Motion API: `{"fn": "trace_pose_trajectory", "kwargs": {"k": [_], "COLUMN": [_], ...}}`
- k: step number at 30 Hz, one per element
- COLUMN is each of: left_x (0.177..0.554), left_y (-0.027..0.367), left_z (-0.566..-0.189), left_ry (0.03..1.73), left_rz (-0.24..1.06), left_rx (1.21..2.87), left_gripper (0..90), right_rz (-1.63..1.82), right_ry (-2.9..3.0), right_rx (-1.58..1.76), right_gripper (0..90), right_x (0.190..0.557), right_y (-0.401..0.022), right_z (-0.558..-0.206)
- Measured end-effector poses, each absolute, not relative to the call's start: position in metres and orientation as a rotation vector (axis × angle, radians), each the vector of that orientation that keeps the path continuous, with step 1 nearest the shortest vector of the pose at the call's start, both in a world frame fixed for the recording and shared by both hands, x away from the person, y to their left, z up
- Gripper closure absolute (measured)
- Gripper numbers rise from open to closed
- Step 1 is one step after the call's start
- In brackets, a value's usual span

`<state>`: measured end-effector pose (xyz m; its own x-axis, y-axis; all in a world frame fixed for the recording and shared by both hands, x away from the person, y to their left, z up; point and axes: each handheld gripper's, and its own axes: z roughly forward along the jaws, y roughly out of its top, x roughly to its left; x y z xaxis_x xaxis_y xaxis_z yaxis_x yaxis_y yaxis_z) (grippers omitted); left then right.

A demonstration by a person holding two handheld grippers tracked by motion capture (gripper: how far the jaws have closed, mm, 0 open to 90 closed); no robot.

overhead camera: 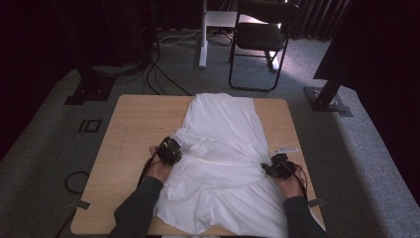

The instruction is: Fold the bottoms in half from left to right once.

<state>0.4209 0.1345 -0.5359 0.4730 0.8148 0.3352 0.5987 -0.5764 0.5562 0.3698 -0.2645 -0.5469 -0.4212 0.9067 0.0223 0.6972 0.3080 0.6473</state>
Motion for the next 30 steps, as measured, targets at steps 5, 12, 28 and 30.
{"fn": "trace_pose_trajectory", "kwargs": {"k": [5, 12, 28, 30], "left_x": [0.443, 0.427, 0.338, 0.33], "left_y": [0.138, 0.143, 0.166, 0.168], "left_z": [-0.535, -0.533, -0.525, -0.531], "left_ry": [1.239, 1.208, 1.114, 1.121], "left_rz": [0.854, 0.657, 0.532, 0.515], "left_rx": [2.351, 2.291, 2.196, 2.19], "left_gripper": [68.0, 59.1, 49.2, 49.0], "right_rz": [0.834, 0.707, 1.034, 1.039], "right_ry": [2.196, 2.053, 2.212, 2.244], "right_rx": [1.433, 1.545, 1.215, 1.192], "right_gripper": [62.8, 64.9, 57.0, 56.8], "right_x": [0.391, 0.416, 0.399, 0.404], "right_y": [-0.253, -0.276, -0.209, -0.197], "right_z": [-0.548, -0.545, -0.503, -0.507]}}
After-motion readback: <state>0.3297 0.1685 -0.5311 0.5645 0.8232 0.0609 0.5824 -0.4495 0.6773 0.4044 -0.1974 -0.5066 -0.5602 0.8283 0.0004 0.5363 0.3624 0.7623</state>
